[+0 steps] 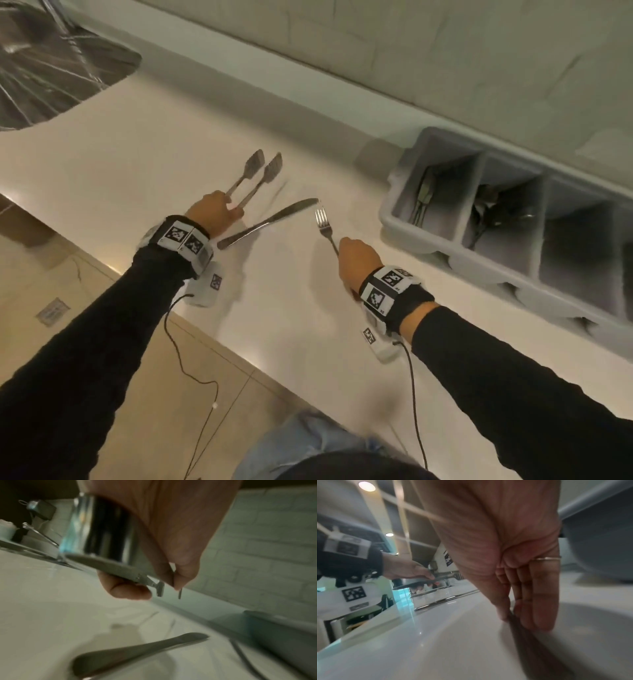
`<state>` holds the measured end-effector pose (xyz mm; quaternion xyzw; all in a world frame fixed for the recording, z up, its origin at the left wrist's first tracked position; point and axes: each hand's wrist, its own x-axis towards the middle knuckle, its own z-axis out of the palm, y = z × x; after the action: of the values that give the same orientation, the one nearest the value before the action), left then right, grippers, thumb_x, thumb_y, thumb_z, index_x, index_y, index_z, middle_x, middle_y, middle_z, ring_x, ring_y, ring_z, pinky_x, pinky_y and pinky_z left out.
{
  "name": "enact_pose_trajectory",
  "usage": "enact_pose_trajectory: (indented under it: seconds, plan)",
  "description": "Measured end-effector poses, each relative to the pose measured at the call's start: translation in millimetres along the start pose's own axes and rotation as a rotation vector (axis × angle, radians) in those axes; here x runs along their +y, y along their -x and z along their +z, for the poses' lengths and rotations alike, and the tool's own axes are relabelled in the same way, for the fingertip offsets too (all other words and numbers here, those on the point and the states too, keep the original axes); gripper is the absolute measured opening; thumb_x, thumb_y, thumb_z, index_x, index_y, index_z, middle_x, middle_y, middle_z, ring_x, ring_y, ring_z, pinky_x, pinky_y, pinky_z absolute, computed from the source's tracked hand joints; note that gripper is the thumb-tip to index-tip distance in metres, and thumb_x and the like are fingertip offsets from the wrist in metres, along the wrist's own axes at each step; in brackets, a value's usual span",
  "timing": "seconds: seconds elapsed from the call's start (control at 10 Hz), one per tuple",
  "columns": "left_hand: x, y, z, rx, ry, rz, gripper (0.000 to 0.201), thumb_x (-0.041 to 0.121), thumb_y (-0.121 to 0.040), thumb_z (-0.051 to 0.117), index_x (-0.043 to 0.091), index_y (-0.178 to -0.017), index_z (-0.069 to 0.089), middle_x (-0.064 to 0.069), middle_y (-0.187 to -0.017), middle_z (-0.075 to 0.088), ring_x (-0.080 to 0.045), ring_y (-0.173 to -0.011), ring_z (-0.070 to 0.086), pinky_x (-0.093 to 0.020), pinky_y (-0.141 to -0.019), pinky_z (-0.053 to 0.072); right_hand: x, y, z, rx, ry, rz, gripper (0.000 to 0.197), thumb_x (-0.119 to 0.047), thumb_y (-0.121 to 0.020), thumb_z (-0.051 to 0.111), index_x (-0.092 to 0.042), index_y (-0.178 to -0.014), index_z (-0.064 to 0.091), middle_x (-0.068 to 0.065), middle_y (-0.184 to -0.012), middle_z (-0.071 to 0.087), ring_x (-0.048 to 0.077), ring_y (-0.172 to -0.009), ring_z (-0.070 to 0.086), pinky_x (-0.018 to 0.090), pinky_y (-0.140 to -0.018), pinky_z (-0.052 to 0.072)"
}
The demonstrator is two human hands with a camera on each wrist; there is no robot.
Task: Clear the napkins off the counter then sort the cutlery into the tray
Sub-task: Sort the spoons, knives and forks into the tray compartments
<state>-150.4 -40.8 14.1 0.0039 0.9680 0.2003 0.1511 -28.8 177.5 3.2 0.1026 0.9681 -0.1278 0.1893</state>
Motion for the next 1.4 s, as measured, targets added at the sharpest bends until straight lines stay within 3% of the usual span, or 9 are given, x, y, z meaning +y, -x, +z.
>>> enact_pose_trajectory:
  seconds: [0.1, 0.3, 0.5, 0.6, 0.8, 0.9, 1.0, 1.2, 1.4]
  plan:
    - [21.5, 34.9, -1.1, 0.021, 0.261, 0.141, 0.044, 0.034, -0.09, 0.05, 0.006, -0.125, 0.049, -0.017, -0.116, 0.058, -0.033, -0.103, 0.056, -0.04, -0.092, 0.043, 25.2, 29.5, -0.4, -0.049, -0.047, 0.066, 0.006, -0.007, -0.088, 0.054, -0.009, -0.092, 0.051, 0.014, -0.106, 0.062, 0.03, -0.091, 0.06, 0.029, -0.071, 0.041]
    - [114.9, 104.7, 13.4, -0.183, 0.709, 0.371, 0.026, 0.023, -0.091, 0.05, 0.013, -0.115, 0.051, -0.007, -0.085, 0.054, -0.012, -0.049, 0.055, -0.02, -0.04, 0.048, 99.9, 87.2, 12.7, -0.131, -0.059, 0.181, 0.017, -0.022, -0.08, 0.061, -0.008, -0.09, 0.057, 0.005, -0.084, 0.047, 0.023, -0.076, 0.048, 0.027, -0.063, 0.039]
    - [246.5, 157.0, 38.4, -0.637, 0.757, 0.57, 0.082, 0.018, -0.079, 0.057, 0.02, -0.149, 0.014, 0.002, -0.139, 0.047, -0.014, -0.115, 0.049, -0.043, -0.112, 0.031, 192.7, 162.5, -3.8, -0.264, -0.466, 0.307, 0.02, -0.005, -0.088, 0.042, -0.014, -0.073, 0.051, 0.012, -0.077, 0.06, 0.02, -0.049, 0.06, 0.019, -0.04, 0.044]
    - [314.7, 180.1, 67.2, -0.753, 0.694, 0.639, 0.073, 0.026, -0.076, 0.058, 0.02, -0.142, 0.029, -0.002, -0.14, 0.048, -0.023, -0.122, 0.051, -0.046, -0.107, 0.04, 241.6, 224.7, -16.9, -0.096, -0.559, 0.46, 0.025, -0.001, -0.087, 0.04, -0.018, -0.078, 0.055, 0.002, -0.067, 0.056, 0.016, -0.047, 0.05, 0.02, -0.044, 0.041]
    - [436.8, 224.1, 142.2, -0.869, 0.609, 0.723, 0.019, 0.006, -0.093, 0.04, 0.015, -0.11, 0.042, -0.004, -0.077, 0.047, -0.015, -0.059, 0.05, -0.033, -0.063, 0.058, 314.0, 323.9, -29.6, 0.454, -0.672, 0.76, 0.021, -0.002, -0.087, 0.045, -0.013, -0.088, 0.063, -0.006, -0.071, 0.05, 0.014, -0.064, 0.047, 0.017, -0.053, 0.033]
    - [481.7, 238.0, 192.0, -0.748, 0.309, 0.773, 0.022, 0.015, -0.092, 0.042, 0.007, -0.112, 0.041, -0.02, -0.099, 0.057, -0.032, -0.081, 0.06, -0.052, -0.09, 0.051, 337.3, 341.6, -28.9, 0.743, -0.856, 0.842, 0.017, -0.008, -0.091, 0.042, -0.01, -0.088, 0.059, -0.001, -0.065, 0.05, 0.014, -0.057, 0.044, 0.02, -0.051, 0.032]
    - [501.3, 248.1, 228.4, -0.571, 0.01, 0.78, 0.047, 0.019, -0.093, 0.043, -0.001, -0.134, 0.033, -0.027, -0.13, 0.053, -0.039, -0.118, 0.053, -0.043, -0.1, 0.042, 347.4, 342.0, -29.6, 0.879, -1.019, 0.857, 0.019, -0.005, -0.09, 0.038, -0.011, -0.095, 0.055, 0.007, -0.067, 0.057, 0.017, -0.048, 0.049, 0.017, -0.038, 0.036]
    - [521.5, 222.2, 288.3, -0.495, -0.208, 0.844, 0.047, 0.019, -0.094, 0.044, -0.006, -0.134, 0.038, -0.019, -0.137, 0.049, -0.035, -0.126, 0.047, -0.038, -0.104, 0.038, 351.9, 329.1, -38.8, 0.892, -1.071, 0.81, 0.014, -0.018, -0.094, 0.041, -0.015, -0.101, 0.053, 0.009, -0.061, 0.065, 0.025, -0.052, 0.064, 0.032, -0.053, 0.054]
    - [505.4, 219.5, 233.6, -0.552, 0.137, 0.834, 0.044, 0.016, -0.097, 0.04, 0.0, -0.138, 0.039, -0.021, -0.143, 0.044, -0.032, -0.132, 0.043, -0.034, -0.109, 0.033, 351.1, 276.9, -69.0, 0.731, -1.091, 0.639, 0.011, -0.02, -0.095, 0.048, -0.012, -0.097, 0.055, 0.009, -0.063, 0.059, 0.01, -0.039, 0.055, 0.017, -0.037, 0.044]
